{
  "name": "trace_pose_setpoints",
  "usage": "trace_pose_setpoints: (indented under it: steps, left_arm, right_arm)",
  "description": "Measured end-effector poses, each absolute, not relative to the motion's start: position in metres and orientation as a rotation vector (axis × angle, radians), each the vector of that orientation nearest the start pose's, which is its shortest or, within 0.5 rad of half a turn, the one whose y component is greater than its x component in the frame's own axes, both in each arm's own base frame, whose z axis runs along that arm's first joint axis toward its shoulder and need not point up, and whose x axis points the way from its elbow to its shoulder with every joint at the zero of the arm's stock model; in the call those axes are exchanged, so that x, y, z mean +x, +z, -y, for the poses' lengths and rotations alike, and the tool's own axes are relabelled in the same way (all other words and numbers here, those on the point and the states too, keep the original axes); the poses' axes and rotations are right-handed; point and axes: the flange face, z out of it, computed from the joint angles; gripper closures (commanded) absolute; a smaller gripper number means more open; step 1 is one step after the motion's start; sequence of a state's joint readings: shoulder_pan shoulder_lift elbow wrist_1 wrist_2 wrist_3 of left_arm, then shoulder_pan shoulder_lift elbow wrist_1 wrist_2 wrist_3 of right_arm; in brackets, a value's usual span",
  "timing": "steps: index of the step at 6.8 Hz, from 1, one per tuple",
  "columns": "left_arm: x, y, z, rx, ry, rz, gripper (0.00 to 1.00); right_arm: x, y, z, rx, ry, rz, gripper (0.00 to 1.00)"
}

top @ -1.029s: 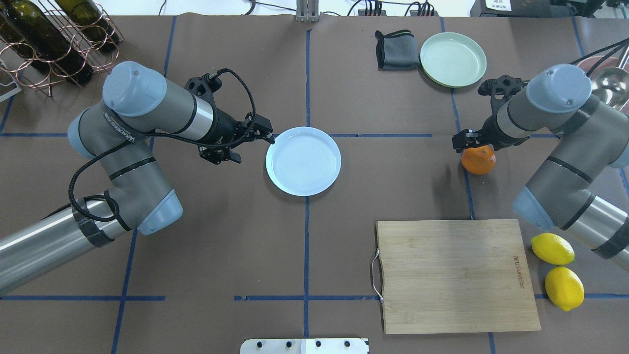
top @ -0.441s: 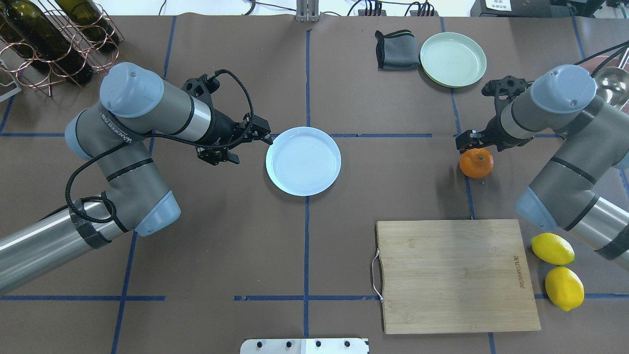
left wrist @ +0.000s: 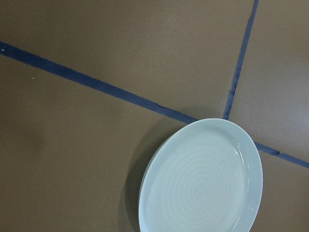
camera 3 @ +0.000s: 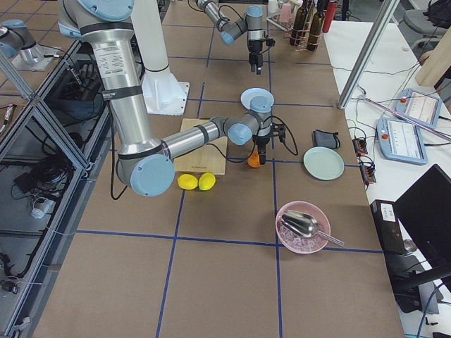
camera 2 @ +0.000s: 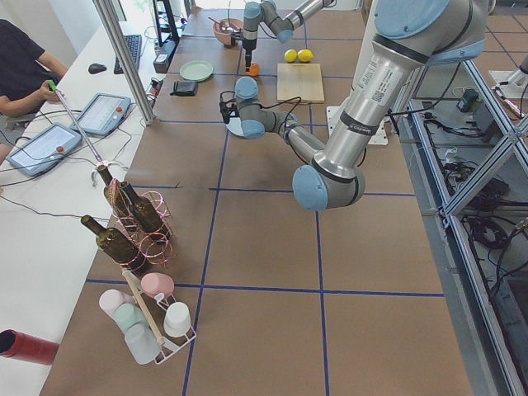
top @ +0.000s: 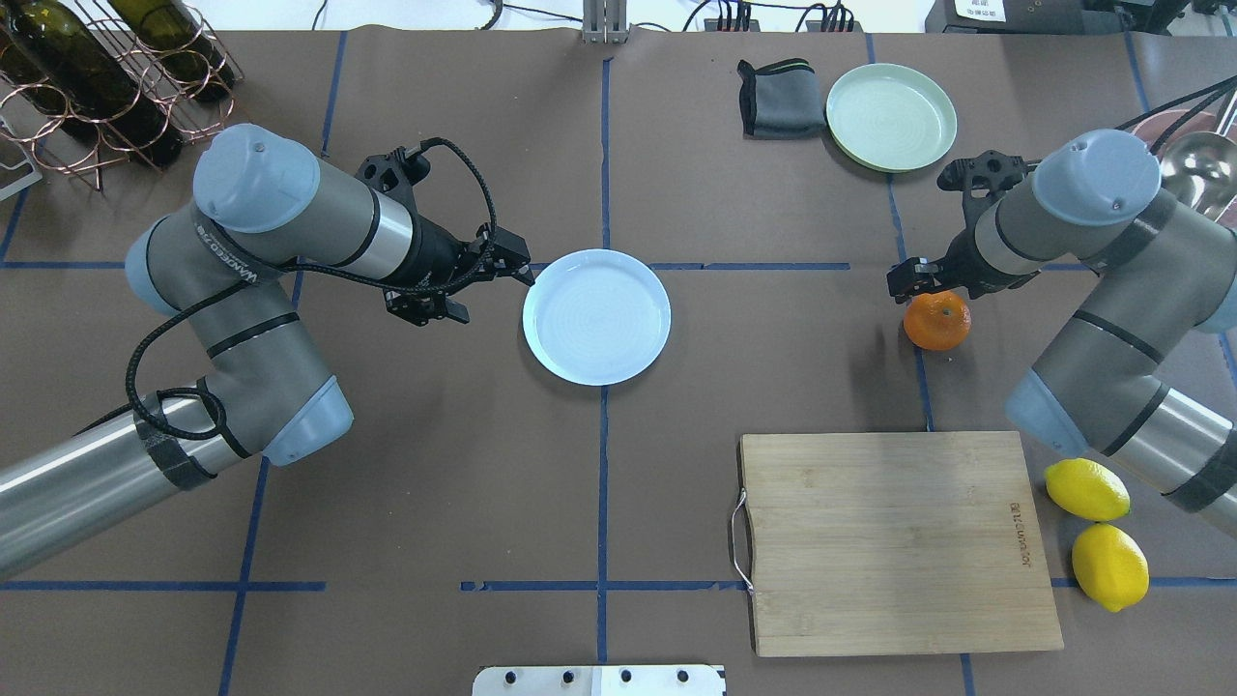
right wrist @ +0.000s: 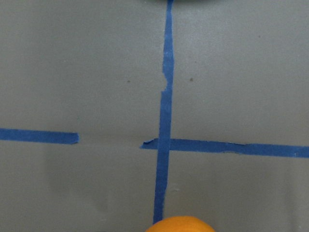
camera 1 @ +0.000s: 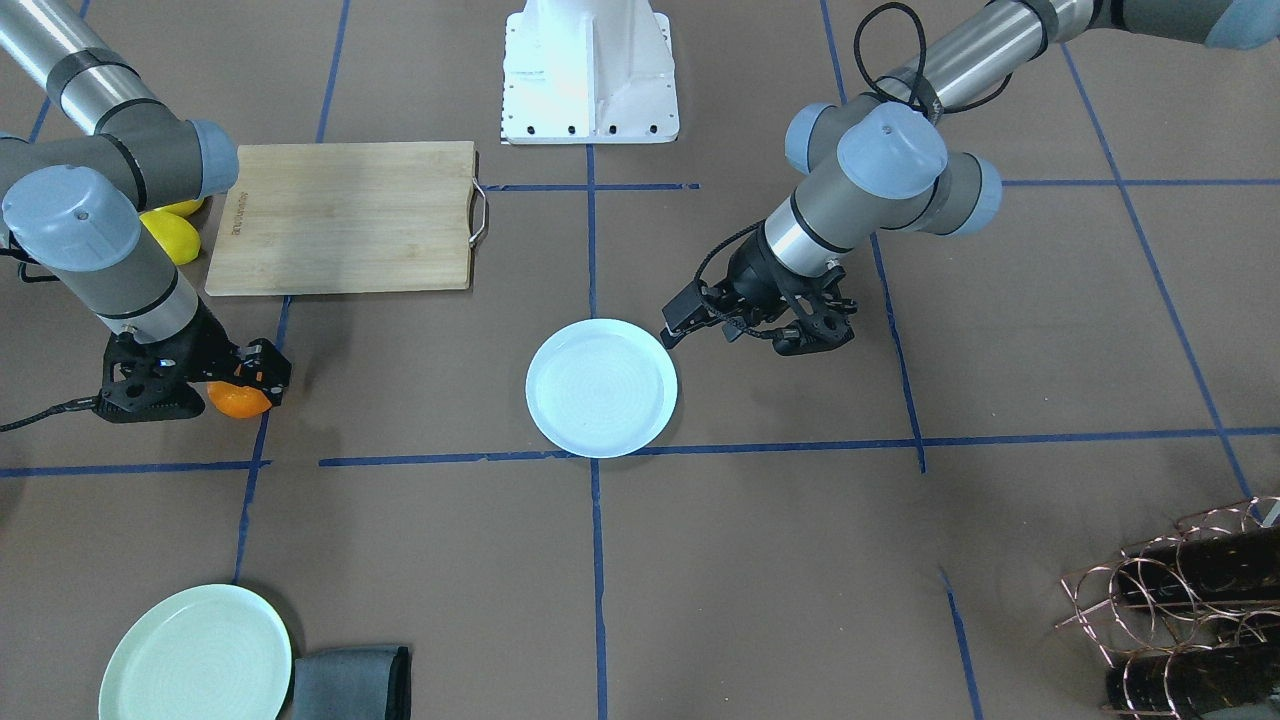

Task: Pick orange to plate
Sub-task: 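Lower the right gripper over the orange and close on it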

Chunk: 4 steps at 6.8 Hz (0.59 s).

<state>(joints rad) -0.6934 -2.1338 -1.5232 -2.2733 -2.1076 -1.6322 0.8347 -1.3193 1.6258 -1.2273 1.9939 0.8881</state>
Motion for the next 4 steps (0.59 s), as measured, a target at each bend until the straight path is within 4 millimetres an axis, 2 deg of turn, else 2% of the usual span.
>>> trace_pose_setpoints:
  steps: [4]
  left_arm:
    - [0.472,0.2646,0.5003,-0.075,-0.324,-1.274,0.0]
  right_arm:
    - [-0.3498,0.4776,0.5063,0.121,-0.004,0.736,0.0]
